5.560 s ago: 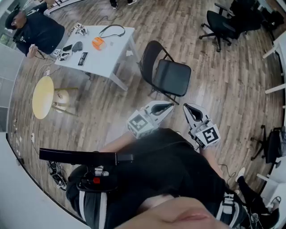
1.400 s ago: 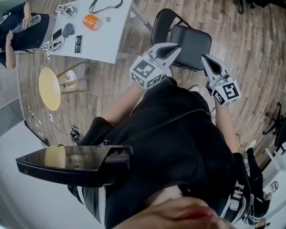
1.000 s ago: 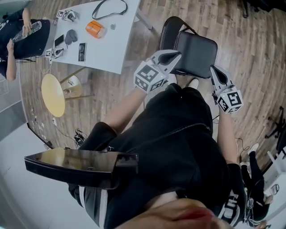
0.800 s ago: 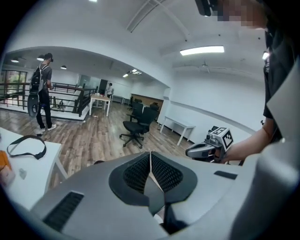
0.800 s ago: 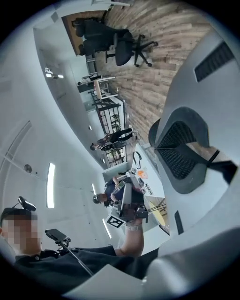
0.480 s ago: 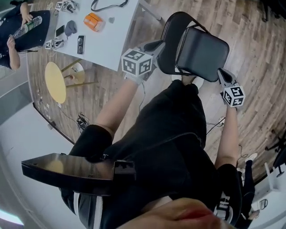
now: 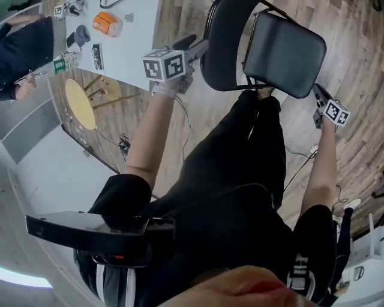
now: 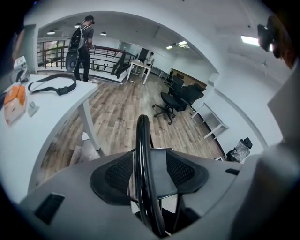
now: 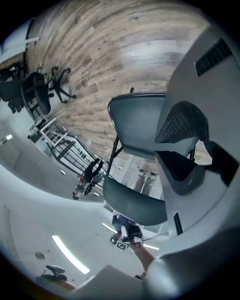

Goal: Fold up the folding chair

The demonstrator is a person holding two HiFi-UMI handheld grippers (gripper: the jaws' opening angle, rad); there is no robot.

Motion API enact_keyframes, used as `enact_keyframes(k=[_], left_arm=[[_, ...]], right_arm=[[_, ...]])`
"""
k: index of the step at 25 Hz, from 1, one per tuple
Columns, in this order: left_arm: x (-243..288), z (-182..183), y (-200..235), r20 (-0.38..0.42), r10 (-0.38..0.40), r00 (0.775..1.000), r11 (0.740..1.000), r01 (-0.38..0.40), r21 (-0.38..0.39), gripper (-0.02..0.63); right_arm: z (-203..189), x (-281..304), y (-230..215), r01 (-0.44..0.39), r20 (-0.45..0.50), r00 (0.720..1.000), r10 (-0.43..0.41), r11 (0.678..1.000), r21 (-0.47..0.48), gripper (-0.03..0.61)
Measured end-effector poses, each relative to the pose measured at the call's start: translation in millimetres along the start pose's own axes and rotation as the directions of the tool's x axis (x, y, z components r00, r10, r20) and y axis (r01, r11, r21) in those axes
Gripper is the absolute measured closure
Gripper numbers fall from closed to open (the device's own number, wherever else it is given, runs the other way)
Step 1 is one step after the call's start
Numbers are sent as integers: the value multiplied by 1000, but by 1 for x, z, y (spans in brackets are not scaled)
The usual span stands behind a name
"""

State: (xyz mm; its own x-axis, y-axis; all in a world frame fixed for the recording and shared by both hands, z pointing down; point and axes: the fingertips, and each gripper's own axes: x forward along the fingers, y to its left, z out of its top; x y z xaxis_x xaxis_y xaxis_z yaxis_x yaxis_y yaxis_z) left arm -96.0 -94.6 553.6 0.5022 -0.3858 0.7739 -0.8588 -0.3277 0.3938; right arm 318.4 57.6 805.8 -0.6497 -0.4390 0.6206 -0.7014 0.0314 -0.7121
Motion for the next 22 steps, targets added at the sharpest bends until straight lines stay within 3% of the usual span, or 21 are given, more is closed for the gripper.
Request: enact_keyframes(k=[2,4,6,8,11,18,22], left_arm=[[6,-5,8,-19,-14,1000,999,13,-38,391],[15,-8,12,-42,-25,999,998,23,-50,379],[22,-10,17,-59,-17,998,999,14,-48,374],[28,-12,21,-74,-7,997,999,4,-44,373],[39,-17,18,-105,-20,994,999,16,-38,373],[62,-33,14,-195,-29,980,1000,27,-14,373],[76,-40,9,-242,-42,969,999,38,-18,373]], right_arm=[[-8,1,-33,17,19,1000,-18,996,91,526],[-15,6,-61,5,24,1000,-9,985,170,449],[-18,17,-81,-31,14,999,29,976,214,363],[-19,30,-92,-80,9,997,80,969,233,329],[-22,46,-108,-122,-3,992,127,958,261,304],[-28,81,-152,-115,-62,989,136,956,269,290],[-28,99,-144,-237,-28,965,259,917,322,281]])
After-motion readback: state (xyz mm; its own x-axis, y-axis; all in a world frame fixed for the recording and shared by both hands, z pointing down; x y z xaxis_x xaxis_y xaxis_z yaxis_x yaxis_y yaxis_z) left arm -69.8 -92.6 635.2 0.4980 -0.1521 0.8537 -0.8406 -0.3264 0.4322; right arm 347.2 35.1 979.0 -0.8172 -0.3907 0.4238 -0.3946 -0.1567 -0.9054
